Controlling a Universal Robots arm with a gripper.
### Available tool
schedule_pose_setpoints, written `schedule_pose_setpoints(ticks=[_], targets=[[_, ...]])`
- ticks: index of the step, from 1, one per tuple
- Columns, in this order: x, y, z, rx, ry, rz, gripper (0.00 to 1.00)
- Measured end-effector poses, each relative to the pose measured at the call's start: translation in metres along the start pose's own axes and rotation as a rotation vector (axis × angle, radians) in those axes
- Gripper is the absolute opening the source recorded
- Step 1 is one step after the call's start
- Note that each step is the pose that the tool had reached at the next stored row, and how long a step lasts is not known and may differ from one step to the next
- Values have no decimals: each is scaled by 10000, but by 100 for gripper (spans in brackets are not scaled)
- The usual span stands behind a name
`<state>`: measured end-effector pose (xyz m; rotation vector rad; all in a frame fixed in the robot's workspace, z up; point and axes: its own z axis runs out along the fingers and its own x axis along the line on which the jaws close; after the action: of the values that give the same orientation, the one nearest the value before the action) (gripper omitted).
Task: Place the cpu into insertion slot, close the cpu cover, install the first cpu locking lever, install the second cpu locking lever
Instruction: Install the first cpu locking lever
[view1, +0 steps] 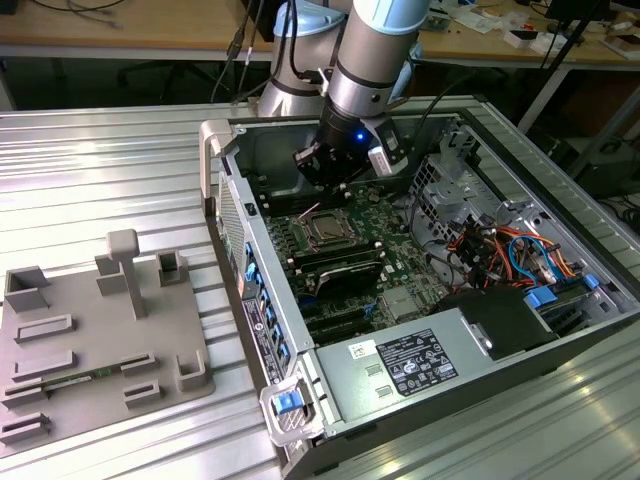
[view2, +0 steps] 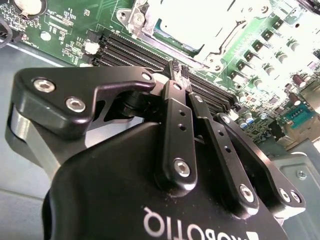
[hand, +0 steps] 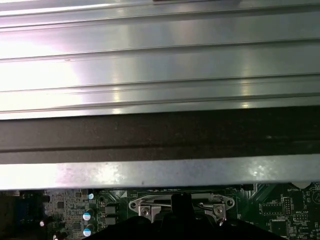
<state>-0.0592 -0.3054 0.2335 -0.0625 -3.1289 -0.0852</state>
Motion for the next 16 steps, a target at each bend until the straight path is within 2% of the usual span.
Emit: schedule_pose_setpoints(ticks=[9,12,16], targets=[[33,2,-70,-5,-125,-134,11],[52,2,-71,-1,-119,-253,11],[53,33,-62,-2,-118,-337,11]])
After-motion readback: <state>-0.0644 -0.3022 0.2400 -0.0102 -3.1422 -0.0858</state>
